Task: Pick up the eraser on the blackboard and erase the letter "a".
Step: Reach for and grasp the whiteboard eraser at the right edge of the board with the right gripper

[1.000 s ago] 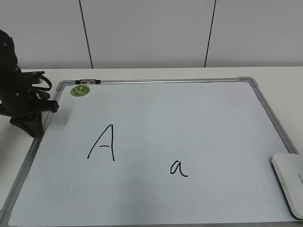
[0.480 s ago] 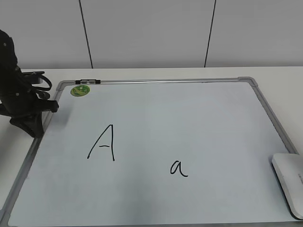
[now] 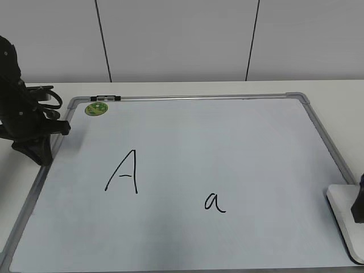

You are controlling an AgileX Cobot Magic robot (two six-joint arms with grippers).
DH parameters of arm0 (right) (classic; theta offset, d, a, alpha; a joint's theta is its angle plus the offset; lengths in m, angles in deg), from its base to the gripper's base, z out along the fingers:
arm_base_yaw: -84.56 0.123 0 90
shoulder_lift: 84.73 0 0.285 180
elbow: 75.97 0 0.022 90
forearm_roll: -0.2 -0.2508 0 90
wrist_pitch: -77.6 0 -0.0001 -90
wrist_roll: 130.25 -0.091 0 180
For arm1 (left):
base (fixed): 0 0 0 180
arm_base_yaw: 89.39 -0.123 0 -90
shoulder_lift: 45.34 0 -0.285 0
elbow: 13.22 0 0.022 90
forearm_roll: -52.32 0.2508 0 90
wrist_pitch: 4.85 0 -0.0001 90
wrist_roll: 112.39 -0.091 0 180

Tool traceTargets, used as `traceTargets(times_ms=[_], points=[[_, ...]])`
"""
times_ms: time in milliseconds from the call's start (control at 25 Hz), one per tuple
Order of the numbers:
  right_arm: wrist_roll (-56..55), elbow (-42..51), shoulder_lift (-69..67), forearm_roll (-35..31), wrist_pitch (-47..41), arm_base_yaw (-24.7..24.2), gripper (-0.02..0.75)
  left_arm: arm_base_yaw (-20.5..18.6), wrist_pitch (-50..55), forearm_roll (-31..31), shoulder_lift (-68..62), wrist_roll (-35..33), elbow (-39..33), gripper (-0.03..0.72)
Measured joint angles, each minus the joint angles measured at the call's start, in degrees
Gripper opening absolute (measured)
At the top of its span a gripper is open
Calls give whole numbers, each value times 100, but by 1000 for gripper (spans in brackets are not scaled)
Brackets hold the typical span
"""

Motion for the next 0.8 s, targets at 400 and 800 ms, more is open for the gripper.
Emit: traceTargets(times_ms=[400,800], points=[[-39,-432,-1096,12,267,0,669,0,9,0,0,0,0,29],[-437,-453,-1810,382,686,0,663,0,9,0,0,0,0,29]])
